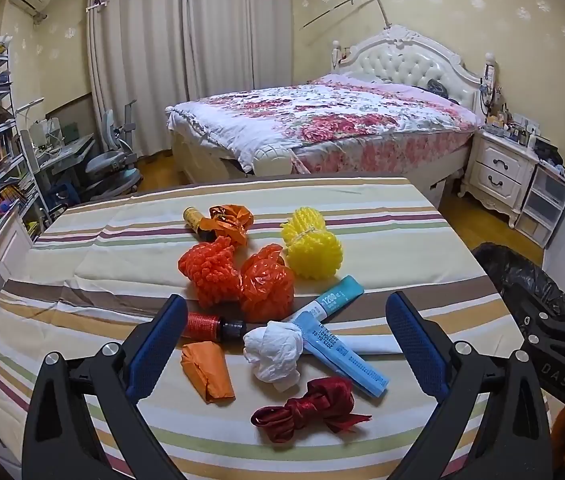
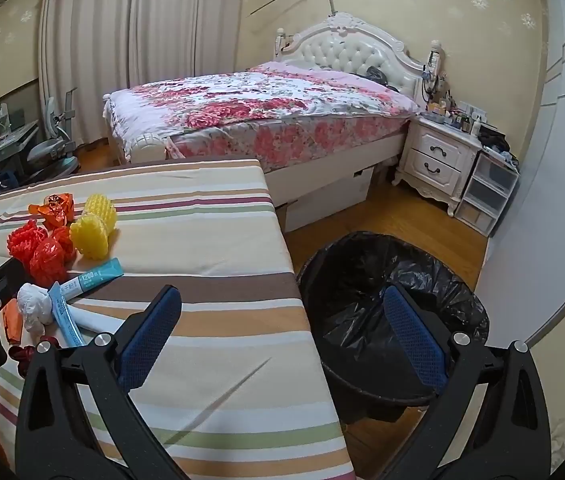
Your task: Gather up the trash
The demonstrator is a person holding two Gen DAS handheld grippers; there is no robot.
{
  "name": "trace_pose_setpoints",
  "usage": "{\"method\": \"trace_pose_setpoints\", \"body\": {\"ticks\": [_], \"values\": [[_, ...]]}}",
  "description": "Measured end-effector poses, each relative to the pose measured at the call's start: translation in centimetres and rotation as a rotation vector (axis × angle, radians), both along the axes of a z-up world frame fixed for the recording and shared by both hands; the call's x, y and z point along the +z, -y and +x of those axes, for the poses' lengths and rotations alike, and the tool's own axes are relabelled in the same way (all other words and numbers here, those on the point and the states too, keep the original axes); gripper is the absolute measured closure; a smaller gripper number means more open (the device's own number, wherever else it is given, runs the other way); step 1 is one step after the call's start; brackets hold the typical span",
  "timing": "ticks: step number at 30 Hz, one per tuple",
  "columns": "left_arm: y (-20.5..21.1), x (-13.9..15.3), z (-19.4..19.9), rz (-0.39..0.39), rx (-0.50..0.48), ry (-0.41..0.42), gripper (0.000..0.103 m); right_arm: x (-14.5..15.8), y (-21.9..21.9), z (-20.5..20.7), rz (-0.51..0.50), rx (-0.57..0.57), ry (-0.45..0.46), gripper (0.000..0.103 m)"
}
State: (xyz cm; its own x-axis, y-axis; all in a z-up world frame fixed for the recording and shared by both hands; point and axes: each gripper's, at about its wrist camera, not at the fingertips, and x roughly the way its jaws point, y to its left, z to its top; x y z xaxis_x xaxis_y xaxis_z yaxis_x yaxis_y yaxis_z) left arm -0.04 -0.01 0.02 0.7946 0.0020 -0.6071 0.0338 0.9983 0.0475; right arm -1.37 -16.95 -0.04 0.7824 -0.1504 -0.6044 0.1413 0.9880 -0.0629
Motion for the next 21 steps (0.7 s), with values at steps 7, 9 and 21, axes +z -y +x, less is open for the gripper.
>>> {"method": "trace_pose_setpoints", "body": {"ticks": [7, 9, 21], "values": [[0.34, 0.08, -0.37, 0.015, 0.0, 0.025, 0.006, -0.3, 0.14, -0.35, 0.003, -0.011, 0.005, 0.004], [0.22, 0.05, -0.32, 0.013, -0.001, 0.025, 0.006, -0.36, -0.12, -0.28, 0.002, -0.013, 0.005, 0.004], [0.41, 0.32, -0.32, 0.01, -0.005, 0.018, 0.006, -0.41, 0.01, -0.36, 0.0, -0.011, 0.005, 0.004]]}}
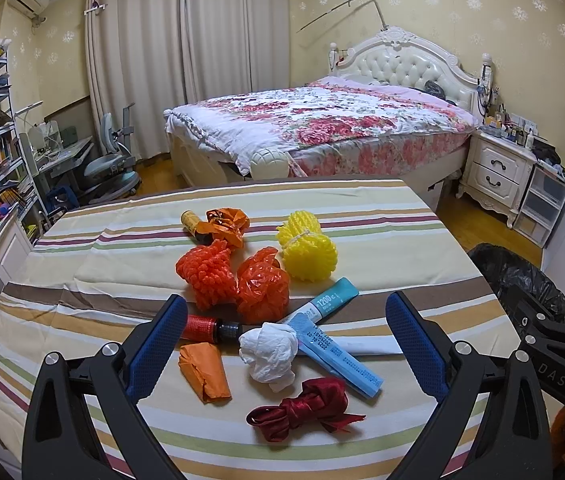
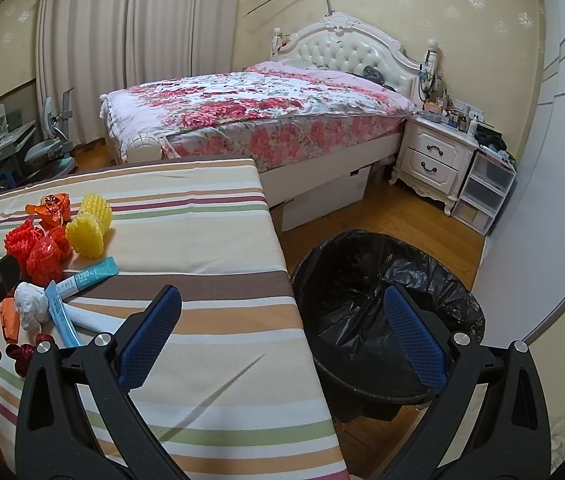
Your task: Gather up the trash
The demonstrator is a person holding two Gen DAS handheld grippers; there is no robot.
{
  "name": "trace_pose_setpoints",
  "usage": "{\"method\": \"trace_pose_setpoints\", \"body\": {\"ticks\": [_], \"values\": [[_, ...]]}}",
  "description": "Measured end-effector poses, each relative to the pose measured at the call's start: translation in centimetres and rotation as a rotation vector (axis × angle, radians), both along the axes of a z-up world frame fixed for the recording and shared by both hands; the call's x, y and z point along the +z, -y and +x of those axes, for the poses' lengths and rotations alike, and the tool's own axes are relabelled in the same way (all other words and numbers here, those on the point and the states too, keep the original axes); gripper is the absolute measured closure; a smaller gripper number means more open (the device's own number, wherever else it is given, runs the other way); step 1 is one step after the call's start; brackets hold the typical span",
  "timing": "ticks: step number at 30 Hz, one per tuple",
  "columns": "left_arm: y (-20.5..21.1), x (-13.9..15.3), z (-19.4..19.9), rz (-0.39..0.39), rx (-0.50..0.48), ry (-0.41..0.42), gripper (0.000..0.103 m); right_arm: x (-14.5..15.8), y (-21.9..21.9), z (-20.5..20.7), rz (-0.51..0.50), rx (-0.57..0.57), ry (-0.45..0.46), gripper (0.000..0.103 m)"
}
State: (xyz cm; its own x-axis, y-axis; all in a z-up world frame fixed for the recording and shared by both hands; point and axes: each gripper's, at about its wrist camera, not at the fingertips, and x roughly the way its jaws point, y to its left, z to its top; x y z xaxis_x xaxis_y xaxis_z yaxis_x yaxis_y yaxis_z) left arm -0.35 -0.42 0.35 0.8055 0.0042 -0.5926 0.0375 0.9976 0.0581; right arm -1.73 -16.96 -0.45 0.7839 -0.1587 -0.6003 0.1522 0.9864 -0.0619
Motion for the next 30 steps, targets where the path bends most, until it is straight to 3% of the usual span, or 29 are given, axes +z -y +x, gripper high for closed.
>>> {"method": "trace_pose_setpoints", "body": {"ticks": [30], "values": [[0.07, 0.25, -0.1, -0.002, -0.001, -0.004, 0.006, -0.17, -0.22, 0.13, -0.001, -0.004, -0.004, 0.004]]}}
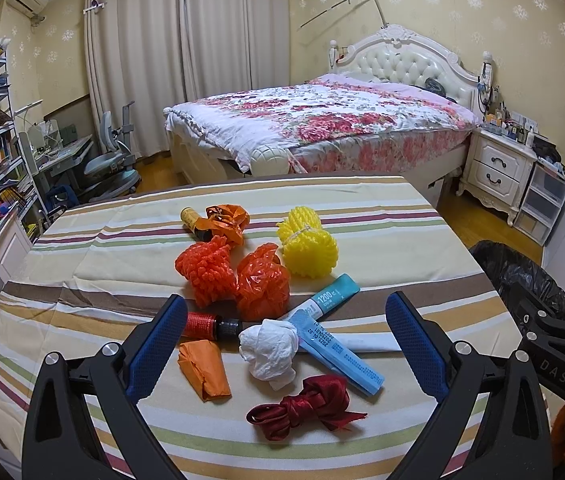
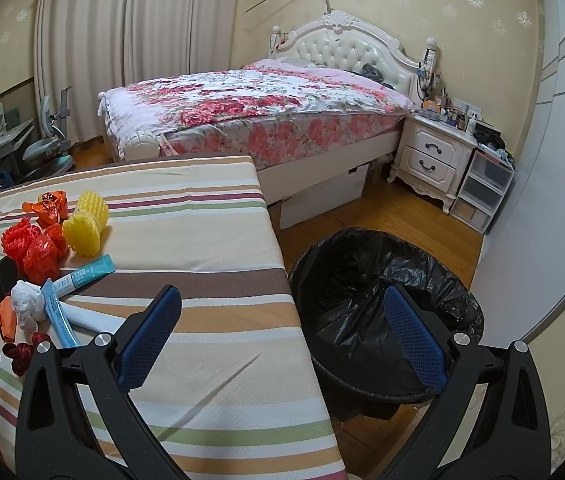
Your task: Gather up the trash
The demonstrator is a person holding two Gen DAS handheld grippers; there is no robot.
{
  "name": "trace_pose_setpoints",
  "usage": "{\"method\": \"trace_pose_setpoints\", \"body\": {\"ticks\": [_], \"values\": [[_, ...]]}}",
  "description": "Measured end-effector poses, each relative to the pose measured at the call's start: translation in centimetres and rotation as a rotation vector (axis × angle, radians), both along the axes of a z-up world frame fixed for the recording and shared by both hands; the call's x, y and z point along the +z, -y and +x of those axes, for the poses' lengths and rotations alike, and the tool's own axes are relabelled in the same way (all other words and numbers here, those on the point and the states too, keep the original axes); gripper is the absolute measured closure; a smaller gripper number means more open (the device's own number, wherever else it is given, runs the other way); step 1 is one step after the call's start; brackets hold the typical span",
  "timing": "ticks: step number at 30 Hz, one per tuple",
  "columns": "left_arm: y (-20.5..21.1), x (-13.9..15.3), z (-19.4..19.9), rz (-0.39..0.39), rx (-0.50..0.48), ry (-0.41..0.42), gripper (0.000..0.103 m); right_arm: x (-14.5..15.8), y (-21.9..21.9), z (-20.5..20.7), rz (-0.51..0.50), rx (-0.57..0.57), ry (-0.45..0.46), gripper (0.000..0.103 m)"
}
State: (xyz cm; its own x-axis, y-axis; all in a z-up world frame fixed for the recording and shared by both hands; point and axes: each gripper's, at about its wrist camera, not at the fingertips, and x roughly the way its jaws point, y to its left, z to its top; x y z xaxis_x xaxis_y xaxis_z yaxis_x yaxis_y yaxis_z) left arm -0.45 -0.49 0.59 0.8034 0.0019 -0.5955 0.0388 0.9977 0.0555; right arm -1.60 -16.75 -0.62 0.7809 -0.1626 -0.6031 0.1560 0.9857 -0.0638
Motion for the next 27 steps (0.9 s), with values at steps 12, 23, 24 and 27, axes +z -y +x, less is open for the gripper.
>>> {"method": "trace_pose_setpoints", "body": {"ticks": [12, 23, 24, 27], "values": [[-0.05, -0.09, 0.07, 0.001, 0.0, -0.002, 0.006, -0.06, -0.04, 0.03, 0.0, 0.0, -0.002, 0.004], [-0.05, -0.09, 0.1, 0.001, 0.0, -0.004, 0.006, -0.06, 0.48, -0.37, 0.001, -0.002, -0.006, 0.004], [-0.05, -0.09, 0.1, 0.0, 0.0, -0.004, 0.006, -0.02, 0.51, -0.42, 0.001, -0.002, -0.005, 0.004], [-0.04, -0.09, 0.1, 0.001, 0.0, -0.005, 0.006, -0.04, 0.5, -0.39, 0.0, -0.003, -0.006, 0.004]]}}
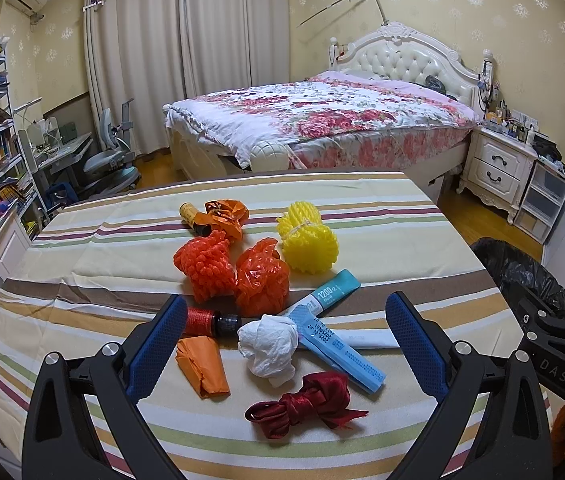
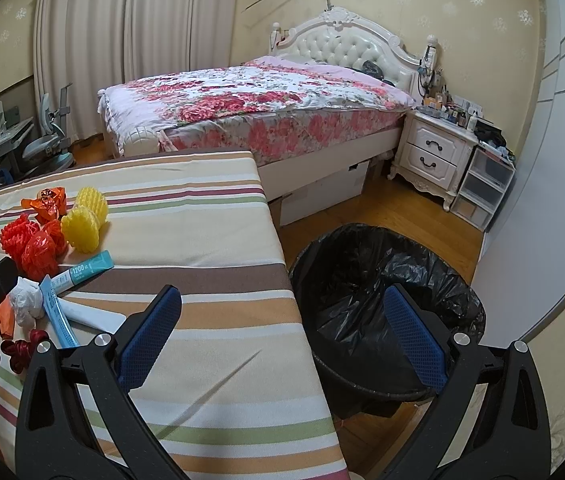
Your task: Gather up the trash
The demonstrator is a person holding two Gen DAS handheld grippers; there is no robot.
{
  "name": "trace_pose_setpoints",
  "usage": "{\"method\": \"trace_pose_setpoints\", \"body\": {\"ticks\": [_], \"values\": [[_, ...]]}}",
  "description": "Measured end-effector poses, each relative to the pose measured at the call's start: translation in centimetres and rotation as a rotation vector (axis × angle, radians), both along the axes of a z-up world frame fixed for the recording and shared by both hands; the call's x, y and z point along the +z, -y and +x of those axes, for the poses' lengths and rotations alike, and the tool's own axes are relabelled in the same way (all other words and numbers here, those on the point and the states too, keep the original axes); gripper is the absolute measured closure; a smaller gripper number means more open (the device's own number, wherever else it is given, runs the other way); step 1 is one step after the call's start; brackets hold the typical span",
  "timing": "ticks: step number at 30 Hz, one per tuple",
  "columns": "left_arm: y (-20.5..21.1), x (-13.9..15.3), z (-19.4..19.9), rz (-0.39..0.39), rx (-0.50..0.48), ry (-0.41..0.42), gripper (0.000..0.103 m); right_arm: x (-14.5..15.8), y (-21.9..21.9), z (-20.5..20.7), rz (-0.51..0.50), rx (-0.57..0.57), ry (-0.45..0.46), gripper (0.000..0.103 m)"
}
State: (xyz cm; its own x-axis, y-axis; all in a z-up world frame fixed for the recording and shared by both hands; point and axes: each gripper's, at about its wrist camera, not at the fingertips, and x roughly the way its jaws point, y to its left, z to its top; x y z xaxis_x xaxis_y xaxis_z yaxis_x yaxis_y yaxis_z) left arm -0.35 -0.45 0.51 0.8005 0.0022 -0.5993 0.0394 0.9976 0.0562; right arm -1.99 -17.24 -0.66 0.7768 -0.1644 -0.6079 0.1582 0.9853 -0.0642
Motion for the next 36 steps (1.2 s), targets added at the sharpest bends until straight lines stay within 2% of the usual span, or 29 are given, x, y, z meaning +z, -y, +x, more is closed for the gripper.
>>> {"method": "trace_pose_setpoints", "body": {"ticks": [14, 18, 19, 28, 31, 36], "values": [[0.0, 0.0, 0.0, 0.0, 0.001, -0.004, 0.006, 0.1, 0.0, 0.0, -0.003, 0.0, -0.003, 0.004], [-0.2, -0.3, -0.2, 0.001, 0.007, -0.018, 0.006, 0.0, 0.2, -0.3, 0.0, 0.014, -0.01, 0.004], [-0.4, -1.5, -0.7, 0.002, 0.012, -0.021, 0.007, 0.0, 0.2, -0.4, 0.002, 0.021, -0.013, 0.004], [-5.0, -3.0, -1.7, -0.017, 0.091, -0.079, 0.007, -0.8, -2.0, -0.5, -0.003, 0.089, -0.046, 0.005], [-6.0, -3.5, -2.0, -0.013, 0.102, -0.093, 0.007, -0.9, -2.6, -0.3, -0.003, 0.108, -0.06, 0.011], [-6.3, -3.8, -1.9, -0.015, 0.098, -0.106, 0.007, -1.1, -3.2, 0.0, -0.005, 0.115, -0.069, 0.011]]}}
